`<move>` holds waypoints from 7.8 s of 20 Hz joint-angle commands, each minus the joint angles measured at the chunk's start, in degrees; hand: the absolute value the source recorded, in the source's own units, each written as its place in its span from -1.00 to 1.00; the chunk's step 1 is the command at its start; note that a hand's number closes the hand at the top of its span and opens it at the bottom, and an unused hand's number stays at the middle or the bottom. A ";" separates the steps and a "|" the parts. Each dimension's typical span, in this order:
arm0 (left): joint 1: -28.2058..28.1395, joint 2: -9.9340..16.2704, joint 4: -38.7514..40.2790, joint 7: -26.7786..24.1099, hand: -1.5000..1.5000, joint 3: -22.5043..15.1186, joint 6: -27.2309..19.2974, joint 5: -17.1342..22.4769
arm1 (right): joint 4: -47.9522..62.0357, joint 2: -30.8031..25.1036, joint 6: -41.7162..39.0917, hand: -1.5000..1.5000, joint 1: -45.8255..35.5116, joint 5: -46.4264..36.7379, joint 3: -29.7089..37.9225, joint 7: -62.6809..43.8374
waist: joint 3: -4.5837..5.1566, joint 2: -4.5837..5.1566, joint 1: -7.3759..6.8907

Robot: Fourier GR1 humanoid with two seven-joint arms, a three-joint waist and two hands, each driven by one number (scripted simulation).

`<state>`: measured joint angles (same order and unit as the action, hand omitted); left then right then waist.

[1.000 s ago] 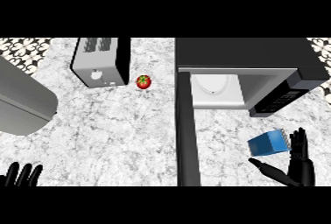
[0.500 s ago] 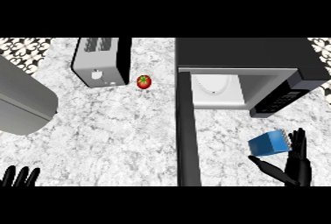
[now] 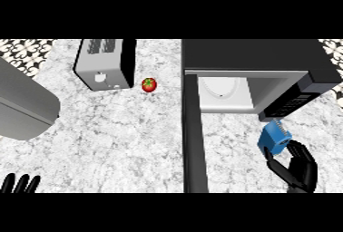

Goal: Pick up the milk, place it into the microwave and close the microwave

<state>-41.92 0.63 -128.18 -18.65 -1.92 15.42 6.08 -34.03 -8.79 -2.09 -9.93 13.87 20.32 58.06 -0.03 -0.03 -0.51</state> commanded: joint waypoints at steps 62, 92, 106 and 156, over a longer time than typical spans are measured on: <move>2.65 2.79 6.69 0.25 -1.00 20.48 13.29 12.96 | -21.26 6.29 17.23 1.00 -13.37 -7.12 -16.44 -32.17 | -0.03 0.27 -0.65; 12.48 3.71 14.45 1.99 -1.00 22.16 15.40 10.96 | 23.87 1.20 48.58 1.00 -44.09 -22.52 -12.76 -13.62 | -0.13 1.80 -3.79; 16.27 3.47 18.04 1.15 -1.00 21.73 15.06 8.97 | 27.42 -6.08 46.21 1.00 -43.87 -20.43 -8.28 -14.18 | -0.26 2.75 -5.06; 20.47 0.97 20.74 0.99 -1.00 19.27 12.73 3.47 | 27.29 -3.97 40.90 -1.00 -41.30 -23.98 -8.96 -11.23 | -0.22 1.63 -3.22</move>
<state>-21.62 3.61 -105.64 -18.51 19.23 29.66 11.07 -6.18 -11.63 42.37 -52.73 -10.71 10.66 44.36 -0.24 1.72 -4.20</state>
